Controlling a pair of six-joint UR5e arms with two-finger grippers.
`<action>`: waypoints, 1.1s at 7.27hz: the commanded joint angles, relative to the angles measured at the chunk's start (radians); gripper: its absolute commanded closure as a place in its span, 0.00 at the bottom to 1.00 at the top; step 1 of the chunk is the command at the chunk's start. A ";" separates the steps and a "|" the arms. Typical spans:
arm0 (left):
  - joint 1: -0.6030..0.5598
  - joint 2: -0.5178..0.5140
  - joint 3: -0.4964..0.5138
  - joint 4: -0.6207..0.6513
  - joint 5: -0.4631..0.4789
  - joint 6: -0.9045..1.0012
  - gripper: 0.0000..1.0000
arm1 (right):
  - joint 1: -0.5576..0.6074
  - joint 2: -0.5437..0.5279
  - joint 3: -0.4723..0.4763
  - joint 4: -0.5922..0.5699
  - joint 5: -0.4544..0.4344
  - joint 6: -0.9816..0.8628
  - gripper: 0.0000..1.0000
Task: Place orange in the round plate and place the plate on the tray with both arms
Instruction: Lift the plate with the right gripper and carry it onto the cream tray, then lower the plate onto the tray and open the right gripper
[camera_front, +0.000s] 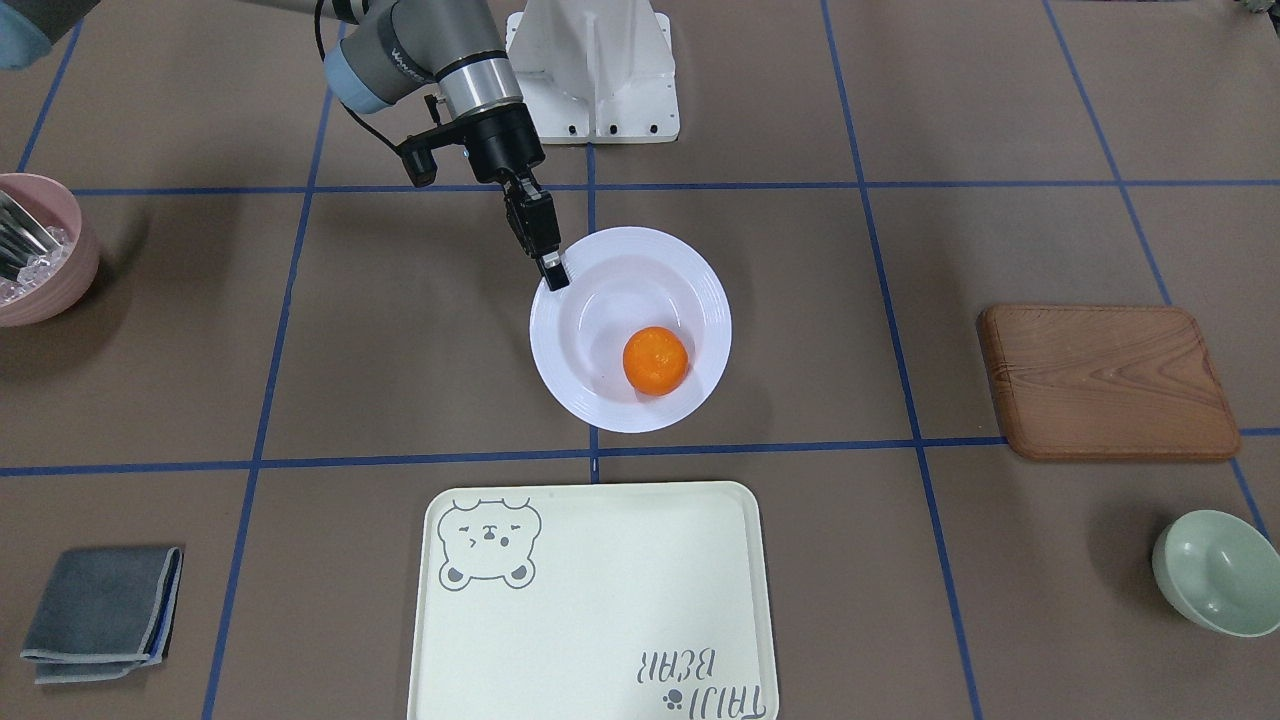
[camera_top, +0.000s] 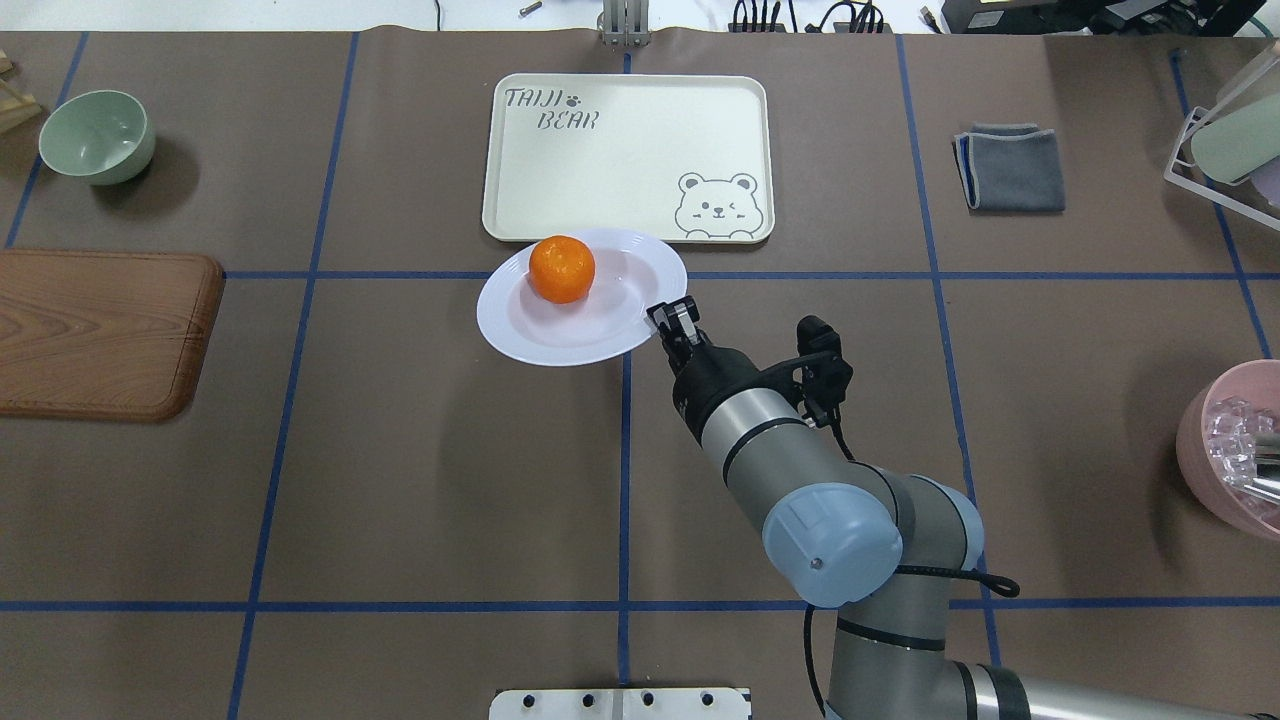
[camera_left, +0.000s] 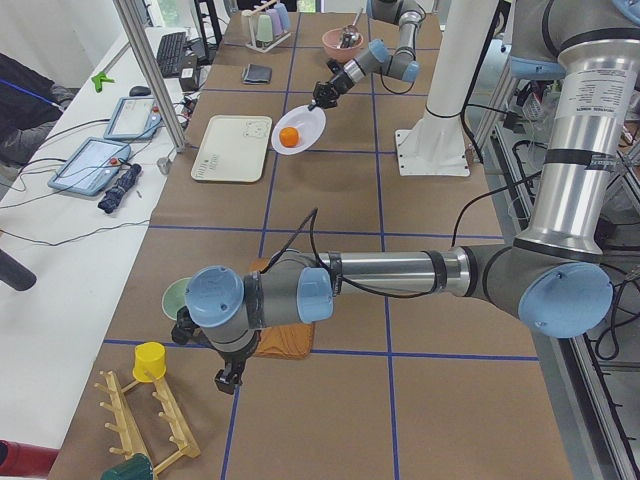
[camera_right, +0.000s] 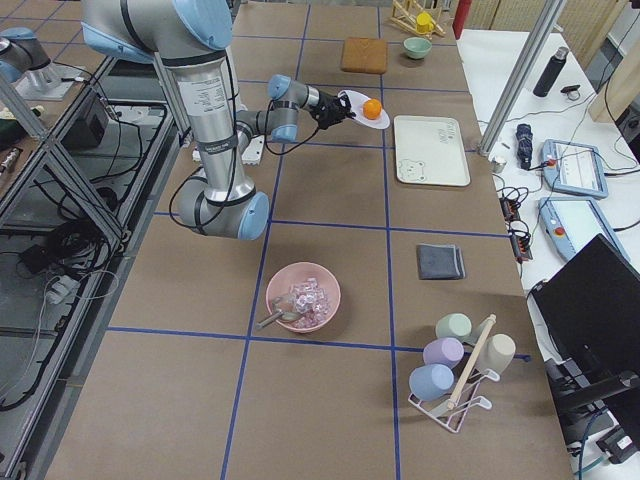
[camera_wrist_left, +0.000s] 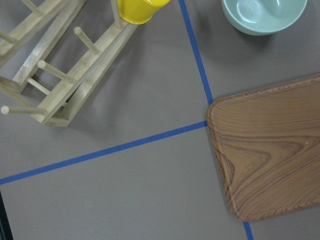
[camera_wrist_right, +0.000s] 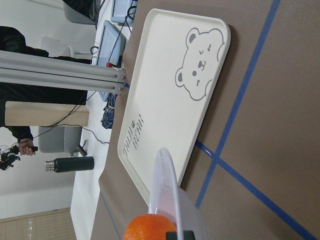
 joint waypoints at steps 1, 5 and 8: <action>0.009 0.055 -0.099 0.000 -0.019 -0.158 0.01 | 0.080 0.016 -0.013 -0.003 0.007 0.014 1.00; 0.044 0.072 -0.181 -0.003 -0.013 -0.369 0.01 | 0.219 0.212 -0.336 -0.003 0.085 0.078 1.00; 0.047 0.072 -0.200 -0.003 -0.013 -0.377 0.01 | 0.266 0.388 -0.635 -0.003 0.079 0.155 1.00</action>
